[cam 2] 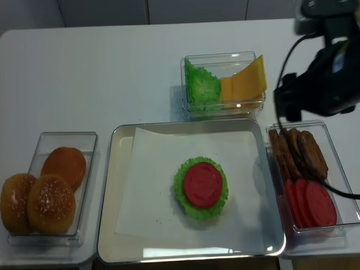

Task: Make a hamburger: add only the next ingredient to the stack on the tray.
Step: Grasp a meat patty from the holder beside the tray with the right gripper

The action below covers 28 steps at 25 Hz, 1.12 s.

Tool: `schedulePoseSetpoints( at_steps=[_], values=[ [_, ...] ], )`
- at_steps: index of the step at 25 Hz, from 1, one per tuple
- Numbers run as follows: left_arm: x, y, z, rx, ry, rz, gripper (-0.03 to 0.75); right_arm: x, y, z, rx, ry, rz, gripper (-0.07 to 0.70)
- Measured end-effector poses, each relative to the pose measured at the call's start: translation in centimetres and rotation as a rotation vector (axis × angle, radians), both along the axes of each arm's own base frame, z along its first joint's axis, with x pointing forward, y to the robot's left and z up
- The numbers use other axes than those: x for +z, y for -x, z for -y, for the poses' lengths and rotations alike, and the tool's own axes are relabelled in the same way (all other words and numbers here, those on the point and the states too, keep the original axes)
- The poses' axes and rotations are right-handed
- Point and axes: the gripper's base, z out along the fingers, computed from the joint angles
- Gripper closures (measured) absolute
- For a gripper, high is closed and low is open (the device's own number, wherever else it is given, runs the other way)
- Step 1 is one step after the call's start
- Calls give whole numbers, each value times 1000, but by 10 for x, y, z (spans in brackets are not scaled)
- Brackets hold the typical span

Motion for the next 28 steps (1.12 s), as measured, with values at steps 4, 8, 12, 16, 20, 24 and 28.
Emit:
schedulePoseSetpoints(
  at_steps=[4,8,12,16,20,24,28],
  values=[
    [0,0,0,0,0,0,307,-27,-10,-18,36,89,-96,77],
    [0,0,0,0,0,0,307,-47,-19,-28,65,153,-151,128],
    [0,0,0,0,0,0,307,-59,-25,-30,72,185,-180,172],
    [0,0,0,0,0,0,307,-65,-29,-30,77,216,-189,204],
    [0,0,0,0,0,0,307,-66,-31,-31,82,211,-170,241],
    [0,0,0,0,0,0,307,-75,-35,-33,84,221,-188,250],
    [0,0,0,0,0,0,307,-80,-37,-34,85,228,-204,273]
  ],
)
